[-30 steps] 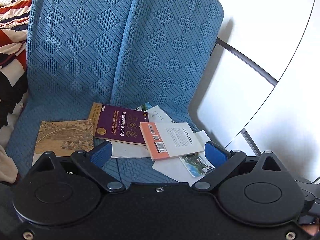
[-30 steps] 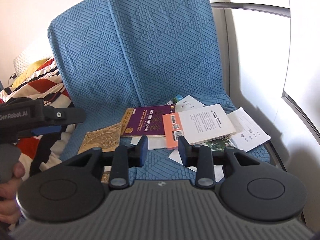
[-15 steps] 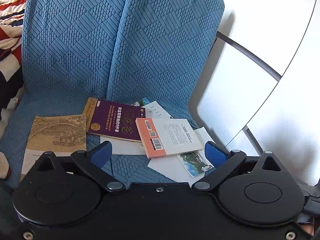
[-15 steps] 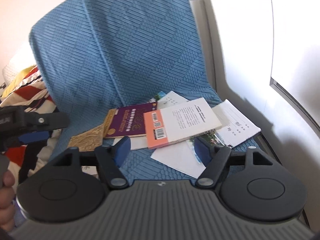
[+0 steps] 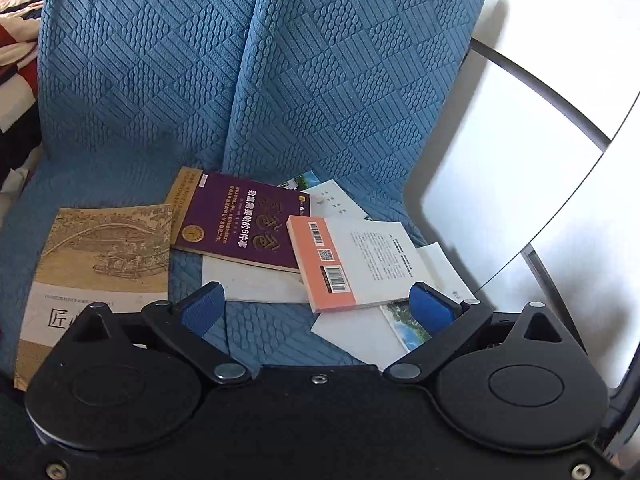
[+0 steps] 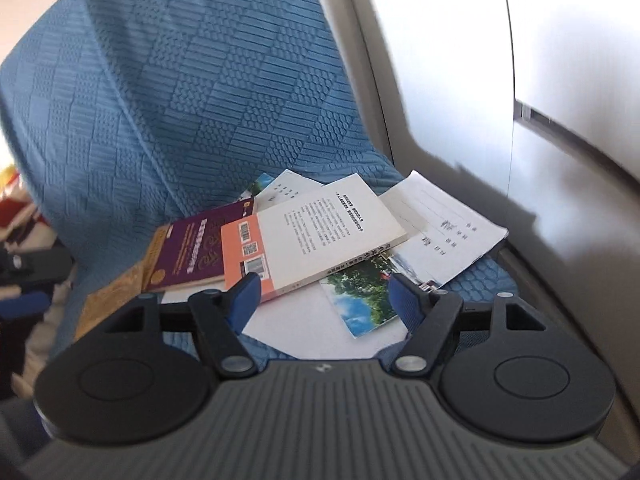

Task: Organize objects
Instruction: 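Move both grippers toward the orange-and-white paperback on the papers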

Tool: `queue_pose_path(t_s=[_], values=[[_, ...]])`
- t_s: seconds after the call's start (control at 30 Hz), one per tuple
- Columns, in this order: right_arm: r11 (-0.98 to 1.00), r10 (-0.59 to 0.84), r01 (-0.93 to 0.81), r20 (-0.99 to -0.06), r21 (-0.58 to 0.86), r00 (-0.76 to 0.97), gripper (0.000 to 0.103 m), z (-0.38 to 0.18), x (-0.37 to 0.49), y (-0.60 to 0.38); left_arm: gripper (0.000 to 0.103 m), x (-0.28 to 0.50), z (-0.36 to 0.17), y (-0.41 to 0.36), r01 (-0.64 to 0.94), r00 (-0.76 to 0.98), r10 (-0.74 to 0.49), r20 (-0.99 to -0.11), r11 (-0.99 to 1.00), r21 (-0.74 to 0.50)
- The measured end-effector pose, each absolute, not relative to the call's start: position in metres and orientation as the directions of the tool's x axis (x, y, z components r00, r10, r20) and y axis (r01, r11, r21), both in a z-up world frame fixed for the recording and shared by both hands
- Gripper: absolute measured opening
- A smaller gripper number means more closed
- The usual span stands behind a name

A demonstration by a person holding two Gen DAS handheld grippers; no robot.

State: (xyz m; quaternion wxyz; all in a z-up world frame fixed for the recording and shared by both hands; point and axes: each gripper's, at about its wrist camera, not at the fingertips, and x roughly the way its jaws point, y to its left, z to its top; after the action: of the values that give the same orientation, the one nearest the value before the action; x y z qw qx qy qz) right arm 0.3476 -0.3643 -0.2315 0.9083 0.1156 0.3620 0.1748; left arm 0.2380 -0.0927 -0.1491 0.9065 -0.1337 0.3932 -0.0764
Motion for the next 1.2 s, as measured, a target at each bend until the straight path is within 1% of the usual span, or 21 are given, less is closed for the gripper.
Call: queue_pose_path(t_s=[0.07, 0.27, 0.53, 0.63, 0.73, 0.9, 1.03, 1.1, 1.2], values=[[0.908, 0.409, -0.234, -0.608, 0.349, 0.681, 0.072, -0.236, 0.355, -0.364, 0.099, 0.246, -0.155, -0.094, 0.020, 0.671, -0.228, -0.705, 0.957, -0.291], [0.914, 0.391, -0.204, -0.628, 0.350, 0.673, 0.072, -0.254, 0.379, -0.353, 0.096, 0.271, -0.173, -0.099, 0.006, 0.664, -0.214, -0.717, 0.959, -0.282], [0.916, 0.350, -0.127, -0.608, 0.379, 0.713, 0.072, -0.269, 0.412, -0.341, 0.093, 0.298, -0.197, -0.104, -0.015, 0.644, -0.202, -0.738, 0.961, -0.276], [0.935, 0.300, -0.087, -0.637, 0.343, 0.710, 0.072, -0.275, 0.423, -0.337, 0.090, 0.309, -0.206, -0.109, -0.018, 0.642, -0.196, -0.741, 0.963, -0.270], [0.931, 0.311, -0.094, -0.636, 0.351, 0.706, 0.072, -0.279, 0.431, -0.337, 0.089, 0.319, -0.215, -0.113, -0.018, 0.640, -0.194, -0.744, 0.963, -0.267], [0.915, 0.336, -0.090, -0.619, 0.394, 0.710, 0.072, -0.287, 0.444, -0.340, 0.079, 0.335, -0.233, -0.118, -0.025, 0.622, -0.210, -0.754, 0.958, -0.287], [0.894, 0.349, -0.045, -0.631, 0.445, 0.693, 0.072, -0.298, 0.461, -0.348, 0.070, 0.348, -0.251, -0.125, -0.020, 0.599, -0.213, -0.772, 0.960, -0.280], [0.882, 0.364, -0.034, -0.633, 0.470, 0.683, 0.072, -0.303, 0.466, -0.350, 0.063, 0.354, -0.261, -0.127, -0.023, 0.578, -0.225, -0.784, 0.956, -0.291], [0.885, 0.358, -0.020, -0.651, 0.466, 0.670, 0.072, -0.309, 0.473, -0.349, 0.058, 0.360, -0.274, -0.128, -0.037, 0.560, -0.232, -0.795, 0.952, -0.304]])
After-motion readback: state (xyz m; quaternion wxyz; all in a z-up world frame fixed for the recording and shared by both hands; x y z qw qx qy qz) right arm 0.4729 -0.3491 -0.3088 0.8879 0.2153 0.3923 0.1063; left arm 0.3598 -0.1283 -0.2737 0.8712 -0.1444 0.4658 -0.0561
